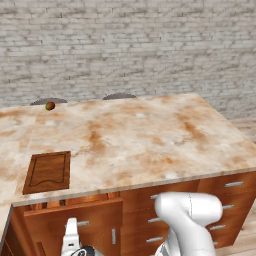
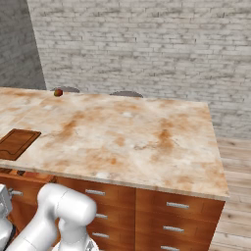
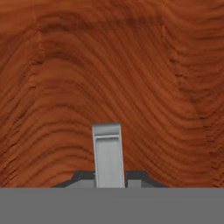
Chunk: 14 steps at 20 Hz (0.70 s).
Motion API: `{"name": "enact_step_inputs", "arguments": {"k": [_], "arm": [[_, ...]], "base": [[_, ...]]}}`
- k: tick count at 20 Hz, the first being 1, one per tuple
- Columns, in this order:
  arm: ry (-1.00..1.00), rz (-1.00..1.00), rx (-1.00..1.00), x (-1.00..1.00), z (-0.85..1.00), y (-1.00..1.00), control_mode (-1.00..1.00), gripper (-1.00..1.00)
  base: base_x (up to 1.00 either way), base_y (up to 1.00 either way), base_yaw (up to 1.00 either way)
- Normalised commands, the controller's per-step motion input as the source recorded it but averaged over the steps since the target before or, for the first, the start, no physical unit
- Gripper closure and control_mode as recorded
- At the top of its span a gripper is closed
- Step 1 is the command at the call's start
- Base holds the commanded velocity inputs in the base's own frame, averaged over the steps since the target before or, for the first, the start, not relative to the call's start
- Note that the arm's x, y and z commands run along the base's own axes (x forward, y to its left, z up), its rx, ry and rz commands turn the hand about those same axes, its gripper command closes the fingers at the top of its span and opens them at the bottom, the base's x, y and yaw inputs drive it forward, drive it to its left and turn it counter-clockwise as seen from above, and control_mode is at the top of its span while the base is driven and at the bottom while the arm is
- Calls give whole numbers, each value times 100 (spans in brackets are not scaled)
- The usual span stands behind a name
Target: Open the drawer on the left and place the cutting tools on the cutting board.
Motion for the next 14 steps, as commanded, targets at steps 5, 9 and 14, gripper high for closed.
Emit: {"name": "enact_step_inputs", "arguments": {"k": [5, 9, 14], "arm": [[0, 2, 0, -68, 0, 0, -100, 100], [0, 2, 0, -64, 0, 0, -100, 100], [0, 2, 0, -63, 0, 0, -100, 100]], "base": [[0, 0, 0], [0, 0, 0], [0, 0, 0]]}}
